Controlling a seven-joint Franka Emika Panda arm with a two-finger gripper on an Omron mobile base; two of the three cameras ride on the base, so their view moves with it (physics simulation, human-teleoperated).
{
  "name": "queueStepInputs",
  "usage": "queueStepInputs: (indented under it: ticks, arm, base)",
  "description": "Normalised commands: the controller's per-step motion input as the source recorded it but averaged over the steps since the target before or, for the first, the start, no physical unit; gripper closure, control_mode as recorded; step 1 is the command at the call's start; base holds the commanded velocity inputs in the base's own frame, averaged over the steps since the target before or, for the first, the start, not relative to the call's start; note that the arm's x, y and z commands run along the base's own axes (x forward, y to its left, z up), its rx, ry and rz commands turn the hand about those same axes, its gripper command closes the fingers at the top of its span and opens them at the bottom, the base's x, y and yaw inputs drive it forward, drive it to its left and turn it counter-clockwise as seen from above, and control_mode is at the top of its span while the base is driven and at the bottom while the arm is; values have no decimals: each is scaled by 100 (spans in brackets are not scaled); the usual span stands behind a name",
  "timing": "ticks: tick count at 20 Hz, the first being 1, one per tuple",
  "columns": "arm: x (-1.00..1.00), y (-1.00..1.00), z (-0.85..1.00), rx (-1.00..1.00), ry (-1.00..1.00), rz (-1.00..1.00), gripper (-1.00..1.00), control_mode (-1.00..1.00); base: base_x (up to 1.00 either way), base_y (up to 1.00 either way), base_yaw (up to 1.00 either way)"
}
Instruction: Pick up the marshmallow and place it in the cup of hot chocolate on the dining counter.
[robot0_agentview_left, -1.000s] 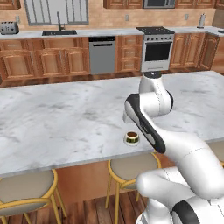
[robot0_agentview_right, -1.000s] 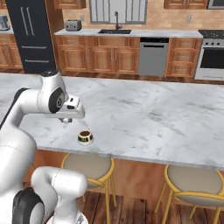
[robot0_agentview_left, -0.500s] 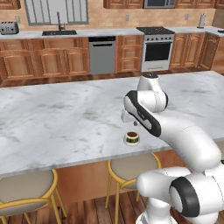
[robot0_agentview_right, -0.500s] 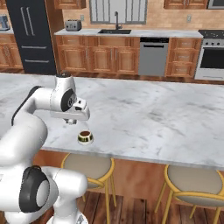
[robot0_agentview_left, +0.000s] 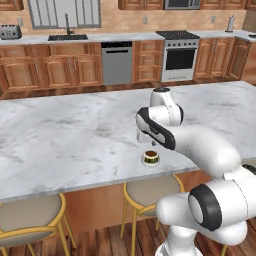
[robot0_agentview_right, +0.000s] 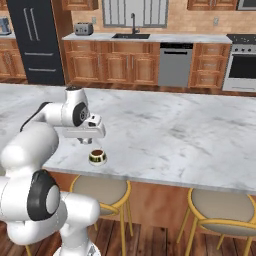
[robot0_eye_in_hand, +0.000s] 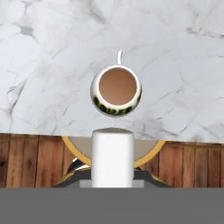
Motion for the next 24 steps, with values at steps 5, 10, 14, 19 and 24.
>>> queueStepInputs:
  ticks: [5,10,14,19,24]
  arm:
    - [44,-1,-25,-1,1,0,100,-100]
    - [41,0,-25,0,0,0,100,-100]
    - [34,0,-30,0,0,0,100,-100]
    - [21,0,-31,0,0,0,100,-100]
    - [0,0,-31,0,0,0,100,-100]
  base:
    - [0,0,0]
    - [0,0,0]
    - [0,0,0]
    - [0,0,0]
    - [0,0,0]
